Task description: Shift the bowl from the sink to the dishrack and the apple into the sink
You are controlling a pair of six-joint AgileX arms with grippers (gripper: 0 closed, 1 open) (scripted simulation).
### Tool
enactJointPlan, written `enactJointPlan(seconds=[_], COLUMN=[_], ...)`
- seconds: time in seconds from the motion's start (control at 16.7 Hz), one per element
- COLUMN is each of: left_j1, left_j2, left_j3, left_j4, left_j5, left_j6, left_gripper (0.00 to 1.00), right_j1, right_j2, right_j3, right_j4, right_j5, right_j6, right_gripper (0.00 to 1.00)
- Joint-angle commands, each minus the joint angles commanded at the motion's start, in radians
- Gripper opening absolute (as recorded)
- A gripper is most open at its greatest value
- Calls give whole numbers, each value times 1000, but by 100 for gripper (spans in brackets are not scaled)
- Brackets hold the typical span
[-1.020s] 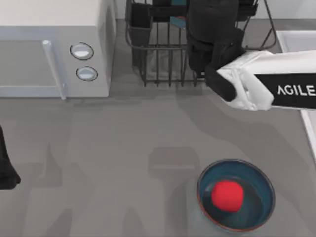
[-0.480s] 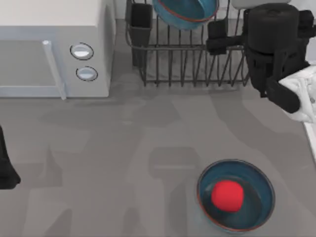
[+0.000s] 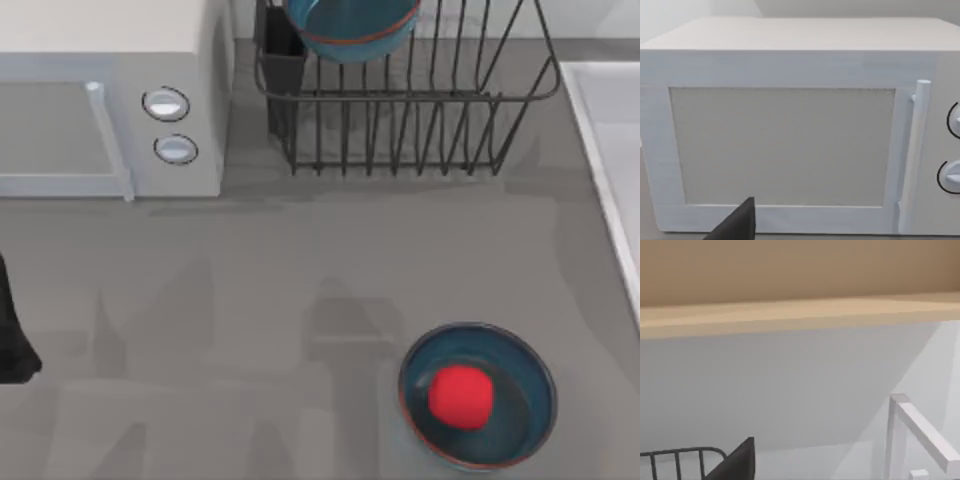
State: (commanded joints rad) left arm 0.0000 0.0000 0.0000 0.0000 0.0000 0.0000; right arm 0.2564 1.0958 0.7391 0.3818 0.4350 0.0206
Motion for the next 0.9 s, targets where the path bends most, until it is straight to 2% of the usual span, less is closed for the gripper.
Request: enactJointPlan(seconds=[0.24, 0.48, 0.72, 0.9], left_j1=[0, 0, 0, 0], left_j2=[0, 0, 0, 0], left_j3=[0, 0, 0, 0], left_j4=[0, 0, 0, 0], left_j5=[0, 0, 0, 0], left_j6=[0, 0, 0, 0], left_gripper=[100, 100, 100, 100], right_j1=[-53, -122, -209, -252], right_j2=[-498, -859, -1054, -1096], right_j3=[-166, -428, -660, -733], right_j4=[-32, -135, -302, -376], right_j5=[-108, -262, -387, -430], right_j6=[16, 23, 7, -17], right_gripper=[100, 100, 100, 100])
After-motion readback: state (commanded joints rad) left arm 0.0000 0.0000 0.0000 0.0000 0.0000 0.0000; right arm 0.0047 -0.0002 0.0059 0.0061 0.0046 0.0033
